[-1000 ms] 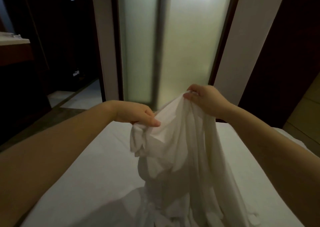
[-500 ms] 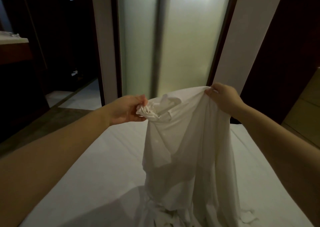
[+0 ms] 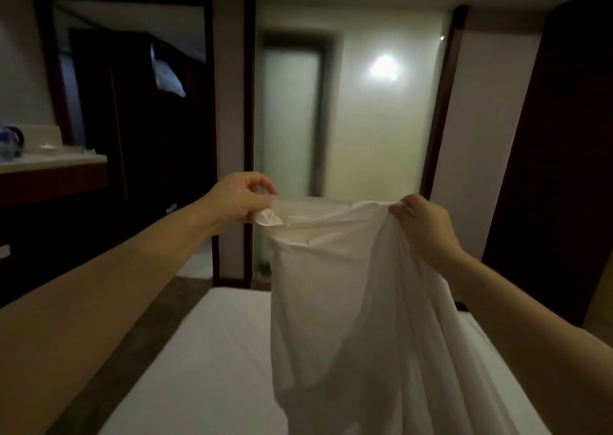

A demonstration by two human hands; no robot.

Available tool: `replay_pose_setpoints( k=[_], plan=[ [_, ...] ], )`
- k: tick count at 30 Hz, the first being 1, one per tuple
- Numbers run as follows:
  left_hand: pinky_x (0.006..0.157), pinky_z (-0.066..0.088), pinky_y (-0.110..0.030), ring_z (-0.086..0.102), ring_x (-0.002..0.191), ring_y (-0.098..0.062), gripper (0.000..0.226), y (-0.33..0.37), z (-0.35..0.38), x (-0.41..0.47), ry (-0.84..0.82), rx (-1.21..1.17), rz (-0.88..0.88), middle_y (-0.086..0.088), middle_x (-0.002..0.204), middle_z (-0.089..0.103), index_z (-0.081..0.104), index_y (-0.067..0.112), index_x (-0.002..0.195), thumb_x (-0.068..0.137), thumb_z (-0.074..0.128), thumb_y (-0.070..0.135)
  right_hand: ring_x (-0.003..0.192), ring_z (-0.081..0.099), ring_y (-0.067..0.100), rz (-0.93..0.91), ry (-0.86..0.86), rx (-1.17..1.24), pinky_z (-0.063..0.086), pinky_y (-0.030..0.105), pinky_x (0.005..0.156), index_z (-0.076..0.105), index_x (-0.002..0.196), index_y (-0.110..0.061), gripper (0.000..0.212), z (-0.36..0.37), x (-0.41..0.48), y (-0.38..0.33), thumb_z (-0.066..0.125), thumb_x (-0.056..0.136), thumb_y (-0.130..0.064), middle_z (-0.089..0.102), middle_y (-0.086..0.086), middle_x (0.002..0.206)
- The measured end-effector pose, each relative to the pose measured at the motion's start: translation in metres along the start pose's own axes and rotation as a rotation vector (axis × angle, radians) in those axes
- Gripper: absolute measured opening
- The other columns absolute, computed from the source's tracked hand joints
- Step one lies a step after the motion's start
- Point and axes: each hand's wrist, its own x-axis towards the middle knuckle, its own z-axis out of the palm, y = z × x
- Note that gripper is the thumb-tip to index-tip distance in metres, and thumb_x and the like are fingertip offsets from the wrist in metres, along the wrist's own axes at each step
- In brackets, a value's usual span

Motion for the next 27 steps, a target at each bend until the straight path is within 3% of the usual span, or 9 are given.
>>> replay_pose_setpoints(
  k=[2, 3, 7, 10, 12, 16, 18, 21, 27],
  plan=[
    [0.065, 0.053, -0.027, 0.059, 0.074, -0.016, 0.013, 0.012, -0.010, 0.013, 0.050, 0.440, 0.079, -0.004, 0.091, 0.062, 0.066, 0.019, 0.094, 0.085, 0.060, 0.010, 0.098, 0.057, 0.034, -0.037, -0.035, -0.026, 0.043, 0.037, 0.079, 0.063, 0.104, -0.002, 0.025, -0.005, 0.014, -0.012, 0.051, 0.096, -0.023, 0.065, 0.018, 0.102],
    [0.062, 0.053, -0.026, 0.058, 0.072, -0.015, 0.011, 0.018, -0.015, 0.015, 0.023, 0.506, 0.074, -0.004, 0.090, 0.063, 0.067, 0.018, 0.093, 0.086, 0.061, 0.013, 0.099, 0.057, 0.035, -0.054, -0.077, -0.065, 0.043, 0.036, 0.079, 0.063, 0.104, -0.003, 0.025, -0.007, 0.019, -0.014, 0.052, 0.096, -0.023, 0.065, 0.018, 0.103],
    [0.041, 0.034, -0.017, 0.040, 0.049, -0.009, 0.009, 0.042, -0.040, 0.016, -0.077, 0.209, -0.038, -0.002, 0.063, 0.051, 0.069, 0.016, 0.086, 0.089, 0.061, 0.017, 0.103, 0.056, 0.031, -0.032, -0.052, -0.004, 0.036, 0.028, 0.074, 0.064, 0.106, -0.001, 0.026, -0.020, 0.033, -0.015, 0.056, 0.094, -0.022, 0.064, 0.015, 0.103],
    [0.047, 0.038, -0.019, 0.044, 0.051, -0.009, 0.014, 0.041, -0.037, 0.014, -0.191, 0.428, -0.068, -0.001, 0.064, 0.054, 0.069, 0.017, 0.087, 0.091, 0.056, 0.018, 0.099, 0.054, 0.028, -0.028, -0.072, 0.010, 0.033, 0.026, 0.073, 0.064, 0.106, -0.003, 0.025, -0.024, 0.036, -0.011, 0.055, 0.094, -0.023, 0.060, 0.010, 0.098],
    [0.052, 0.043, -0.020, 0.053, 0.058, -0.010, 0.015, 0.033, -0.030, 0.015, -0.160, 0.530, -0.063, -0.002, 0.073, 0.060, 0.068, 0.017, 0.088, 0.091, 0.053, 0.013, 0.095, 0.054, 0.026, -0.027, -0.092, 0.011, 0.033, 0.027, 0.072, 0.065, 0.104, -0.004, 0.024, -0.022, 0.035, -0.009, 0.055, 0.094, -0.024, 0.059, 0.008, 0.094],
    [0.049, 0.045, -0.019, 0.059, 0.054, -0.010, 0.012, 0.022, -0.027, 0.016, -0.103, 0.329, -0.290, -0.006, 0.074, 0.066, 0.061, 0.013, 0.092, 0.091, 0.050, 0.011, 0.089, 0.050, 0.020, -0.009, -0.113, 0.001, 0.032, 0.026, 0.071, 0.065, 0.104, -0.005, 0.024, -0.016, 0.032, -0.005, 0.057, 0.093, -0.024, 0.056, 0.006, 0.091],
    [0.044, 0.046, -0.016, 0.060, 0.048, -0.008, 0.013, 0.020, -0.029, 0.012, -0.172, 0.118, -0.413, -0.006, 0.070, 0.070, 0.060, 0.008, 0.099, 0.093, 0.049, 0.013, 0.087, 0.049, 0.019, 0.004, -0.144, -0.031, 0.032, 0.026, 0.071, 0.066, 0.104, -0.006, 0.024, -0.013, 0.032, -0.003, 0.057, 0.093, -0.026, 0.058, 0.007, 0.091],
    [0.045, 0.046, -0.014, 0.060, 0.051, -0.007, 0.021, 0.018, -0.035, 0.006, -0.279, -0.146, -0.434, -0.006, 0.069, 0.069, 0.061, 0.004, 0.106, 0.095, 0.048, 0.016, 0.087, 0.050, 0.020, 0.026, -0.179, -0.040, 0.032, 0.026, 0.071, 0.066, 0.104, -0.007, 0.023, -0.008, 0.030, 0.001, 0.057, 0.093, -0.026, 0.057, 0.004, 0.089],
    [0.045, 0.045, -0.014, 0.057, 0.048, -0.005, 0.017, 0.003, -0.039, -0.006, -0.298, -0.065, -0.404, -0.005, 0.068, 0.068, 0.064, 0.003, 0.097, 0.092, 0.054, 0.017, 0.083, 0.052, 0.020, -0.026, -0.256, -0.012, 0.034, 0.026, 0.068, 0.066, 0.096, -0.009, 0.017, -0.001, 0.015, -0.007, 0.058, 0.092, -0.025, 0.057, 0.004, 0.084]
  ],
)
